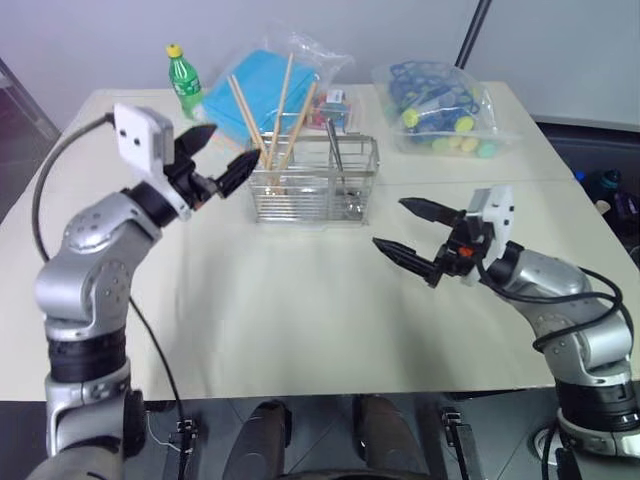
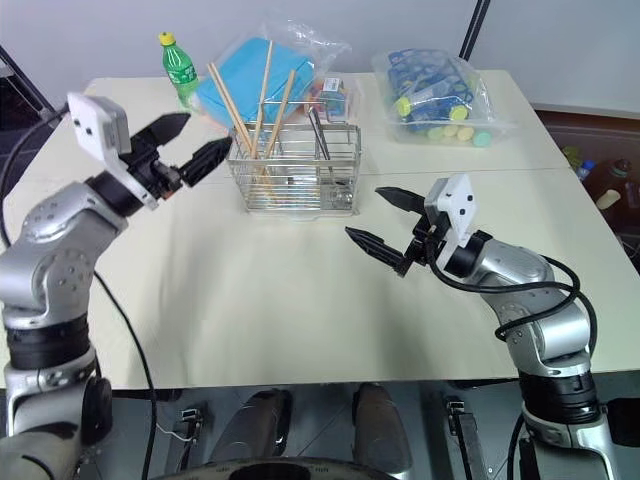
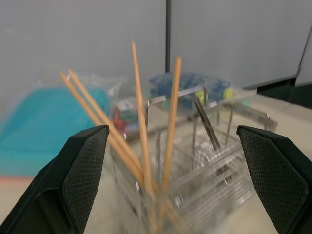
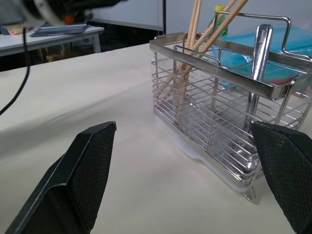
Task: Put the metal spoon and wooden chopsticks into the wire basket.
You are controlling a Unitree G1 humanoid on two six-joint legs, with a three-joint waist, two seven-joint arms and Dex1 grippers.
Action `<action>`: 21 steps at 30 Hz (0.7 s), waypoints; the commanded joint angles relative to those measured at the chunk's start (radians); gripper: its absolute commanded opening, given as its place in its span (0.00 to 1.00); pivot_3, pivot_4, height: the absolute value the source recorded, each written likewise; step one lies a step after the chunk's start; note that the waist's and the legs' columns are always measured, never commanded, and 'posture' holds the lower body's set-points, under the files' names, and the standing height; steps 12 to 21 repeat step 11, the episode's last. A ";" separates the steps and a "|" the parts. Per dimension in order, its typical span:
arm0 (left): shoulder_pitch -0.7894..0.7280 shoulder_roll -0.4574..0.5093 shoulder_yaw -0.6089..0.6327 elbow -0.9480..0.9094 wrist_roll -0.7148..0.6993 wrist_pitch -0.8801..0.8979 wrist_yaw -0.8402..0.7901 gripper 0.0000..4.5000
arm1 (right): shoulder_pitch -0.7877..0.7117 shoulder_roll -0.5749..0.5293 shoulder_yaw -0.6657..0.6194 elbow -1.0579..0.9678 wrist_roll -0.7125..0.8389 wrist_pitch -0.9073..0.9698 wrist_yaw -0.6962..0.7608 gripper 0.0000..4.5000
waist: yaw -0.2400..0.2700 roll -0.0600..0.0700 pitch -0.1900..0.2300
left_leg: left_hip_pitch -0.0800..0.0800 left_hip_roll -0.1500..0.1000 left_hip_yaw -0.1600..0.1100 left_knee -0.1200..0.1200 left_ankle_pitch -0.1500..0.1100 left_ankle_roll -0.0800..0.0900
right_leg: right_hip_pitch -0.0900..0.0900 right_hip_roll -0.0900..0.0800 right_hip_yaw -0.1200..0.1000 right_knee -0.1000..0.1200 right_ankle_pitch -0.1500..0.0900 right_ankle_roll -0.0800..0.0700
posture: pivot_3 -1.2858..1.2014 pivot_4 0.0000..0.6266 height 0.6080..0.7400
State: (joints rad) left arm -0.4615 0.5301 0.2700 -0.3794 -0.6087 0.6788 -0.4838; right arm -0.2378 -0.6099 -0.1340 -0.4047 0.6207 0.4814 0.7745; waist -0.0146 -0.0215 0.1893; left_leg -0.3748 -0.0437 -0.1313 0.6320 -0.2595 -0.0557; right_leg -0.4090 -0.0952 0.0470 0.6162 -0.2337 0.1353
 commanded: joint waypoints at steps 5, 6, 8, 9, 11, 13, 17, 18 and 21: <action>0.170 0.035 0.107 -0.234 -0.135 0.116 0.070 0.98 | 0.024 -0.016 -0.070 -0.089 0.082 0.055 -0.032 1.00 | -0.002 0.000 0.000 | 0.000 0.000 0.000 0.000 0.000 0.000 | 0.000 0.000 0.000 0.000 0.000 0.000 | 0.52 0.24 1.00; 0.195 0.034 0.114 -0.250 -0.147 0.124 0.078 0.98 | 0.026 -0.016 -0.074 -0.095 0.090 0.064 -0.038 1.00 | -0.002 0.000 0.000 | 0.000 0.000 0.001 0.000 0.000 0.000 | 0.000 0.000 0.000 0.000 0.000 0.000 | 0.52 0.24 1.00; 0.254 0.028 0.117 -0.273 -0.158 0.126 0.085 0.98 | 0.036 -0.011 -0.072 -0.110 0.098 0.076 -0.051 1.00 | -0.001 0.000 0.000 | 0.000 0.000 0.000 0.000 0.000 0.000 | 0.000 0.000 0.000 0.000 0.000 0.000 | 0.52 0.24 1.00; 0.281 0.028 0.111 -0.280 -0.152 0.117 0.086 0.98 | 0.042 -0.008 -0.070 -0.116 0.100 0.079 -0.057 1.00 | 0.000 0.000 0.000 | 0.001 0.000 0.001 0.000 0.000 0.000 | 0.000 0.000 0.000 0.000 0.000 0.000 | 0.52 0.24 1.00; 0.325 0.021 0.103 -0.283 -0.137 0.092 0.091 0.98 | 0.051 -0.001 -0.065 -0.126 0.103 0.084 -0.070 1.00 | 0.001 0.000 0.000 | 0.000 0.000 0.001 0.000 0.000 0.000 | 0.000 0.000 0.000 0.000 0.000 0.000 | 0.52 0.24 1.00; 0.325 0.021 0.103 -0.283 -0.137 0.092 0.091 0.98 | 0.051 -0.001 -0.065 -0.126 0.103 0.084 -0.070 1.00 | 0.001 0.000 0.000 | 0.000 0.000 0.001 0.000 0.000 0.000 | 0.000 0.000 0.000 0.000 0.000 0.000 | 0.52 0.24 1.00; 0.325 0.021 0.103 -0.283 -0.137 0.092 0.091 0.98 | 0.051 -0.001 -0.065 -0.126 0.103 0.084 -0.070 1.00 | 0.001 0.000 0.000 | 0.000 0.000 0.001 0.000 0.000 0.000 | 0.000 0.000 0.000 0.000 0.000 0.000 | 0.52 0.24 1.00; 0.325 0.021 0.103 -0.283 -0.137 0.092 0.091 0.98 | 0.051 -0.001 -0.065 -0.126 0.103 0.084 -0.070 1.00 | 0.001 0.000 0.000 | 0.000 0.000 0.001 0.000 0.000 0.000 | 0.000 0.000 0.000 0.000 0.000 0.000 | 0.52 0.24 1.00; 0.325 0.021 0.103 -0.283 -0.137 0.092 0.091 0.98 | 0.051 -0.001 -0.065 -0.126 0.103 0.084 -0.070 1.00 | 0.001 0.000 0.000 | 0.000 0.000 0.001 0.000 0.000 0.000 | 0.000 0.000 0.000 0.000 0.000 0.000 | 0.52 0.24 1.00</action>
